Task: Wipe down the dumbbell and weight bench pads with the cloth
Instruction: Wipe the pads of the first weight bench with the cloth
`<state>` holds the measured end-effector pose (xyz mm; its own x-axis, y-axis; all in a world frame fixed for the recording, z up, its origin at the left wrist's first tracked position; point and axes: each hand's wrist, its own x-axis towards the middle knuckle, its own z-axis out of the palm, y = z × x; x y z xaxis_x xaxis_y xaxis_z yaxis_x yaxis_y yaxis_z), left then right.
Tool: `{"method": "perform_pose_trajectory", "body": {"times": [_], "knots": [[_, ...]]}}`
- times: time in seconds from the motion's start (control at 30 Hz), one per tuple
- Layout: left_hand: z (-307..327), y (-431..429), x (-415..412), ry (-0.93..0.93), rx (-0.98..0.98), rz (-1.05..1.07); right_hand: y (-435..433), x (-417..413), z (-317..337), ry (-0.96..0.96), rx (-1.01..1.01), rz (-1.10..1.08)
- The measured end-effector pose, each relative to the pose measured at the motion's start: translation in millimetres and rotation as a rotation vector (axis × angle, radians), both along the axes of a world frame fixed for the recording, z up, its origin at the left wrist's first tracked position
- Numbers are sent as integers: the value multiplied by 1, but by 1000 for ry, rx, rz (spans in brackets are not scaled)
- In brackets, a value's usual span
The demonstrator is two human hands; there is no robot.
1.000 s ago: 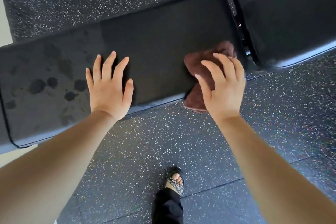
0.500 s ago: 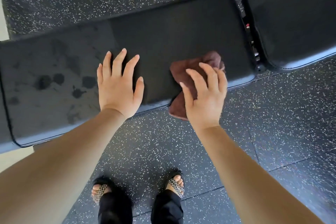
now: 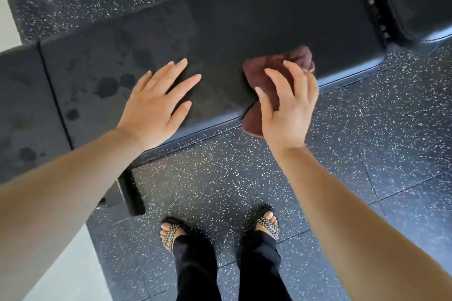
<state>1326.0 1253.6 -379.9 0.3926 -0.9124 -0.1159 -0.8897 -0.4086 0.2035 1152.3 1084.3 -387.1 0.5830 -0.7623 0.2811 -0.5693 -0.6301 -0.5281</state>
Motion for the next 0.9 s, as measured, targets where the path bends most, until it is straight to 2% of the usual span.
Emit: {"method": "perform_pose_trajectory", "body": {"times": [0.17, 0.27, 0.5, 0.77, 0.9], "knots": [[1, 56, 18, -2, 14, 122, 80, 29, 3, 46, 42, 240], [-1, 56, 16, -7, -18, 178, 83, 55, 10, 74, 84, 207], [-5, 58, 19, -3, -44, 167, 36, 119, 17, 230, 80, 114], [0, 58, 20, 46, -33, 169, 70, 74, 18, 274, 31, 237], [-1, 59, 24, 52, -37, 158, 58, 97, 17, 289, 15, 238]]}}
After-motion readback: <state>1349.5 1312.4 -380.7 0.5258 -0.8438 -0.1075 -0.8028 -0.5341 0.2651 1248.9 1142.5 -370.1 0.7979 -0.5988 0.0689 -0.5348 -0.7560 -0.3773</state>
